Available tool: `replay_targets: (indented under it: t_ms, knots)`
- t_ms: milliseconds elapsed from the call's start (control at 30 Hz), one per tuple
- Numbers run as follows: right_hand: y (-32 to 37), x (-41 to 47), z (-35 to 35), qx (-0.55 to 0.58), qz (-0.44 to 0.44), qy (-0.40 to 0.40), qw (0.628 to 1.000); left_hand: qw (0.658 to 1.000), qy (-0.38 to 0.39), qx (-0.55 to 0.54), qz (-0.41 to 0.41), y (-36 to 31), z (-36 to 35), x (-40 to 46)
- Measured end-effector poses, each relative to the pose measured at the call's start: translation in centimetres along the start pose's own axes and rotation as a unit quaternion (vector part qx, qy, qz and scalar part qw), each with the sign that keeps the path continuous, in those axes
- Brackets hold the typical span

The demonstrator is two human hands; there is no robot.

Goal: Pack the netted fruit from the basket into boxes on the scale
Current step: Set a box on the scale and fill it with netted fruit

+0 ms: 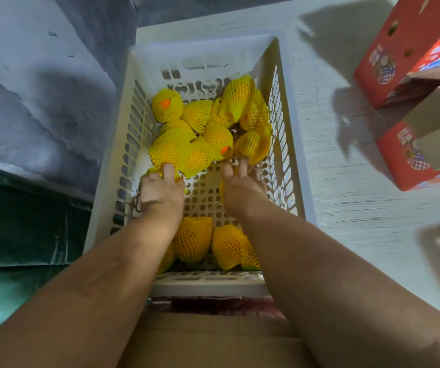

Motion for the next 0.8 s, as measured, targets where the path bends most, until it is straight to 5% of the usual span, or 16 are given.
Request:
replay_targets:
  t_ms: [267, 533, 800]
  knots:
    - [0.5, 0.1, 0.4, 0.005, 0.013, -0.003, 1.0, 0.988, -0.073, 0.133, -0.031, -1.2, 0.2, 0.6]
    - [0.4, 0.0, 0.2, -0.014, 0.016, 0.018, 1.0, 0.997, -0.009, 0.074, -0.011, 0.2, -0.4, 1.1]
    - [0.2, 0.8, 0.5, -0.017, 0.012, 0.014, 1.0, 0.998, -0.038, -0.014, -0.038, 0.8, 0.7, 0.6]
Point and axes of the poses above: each hand's wrist, its own x-axis towards the middle knuckle, its own z-axis out of the back of the hand, y = z × x, the point moved 6 cm from there along x, towards the middle knuckle, and after that the axes turned 6 degrees about -y, right-handed, at the moved point
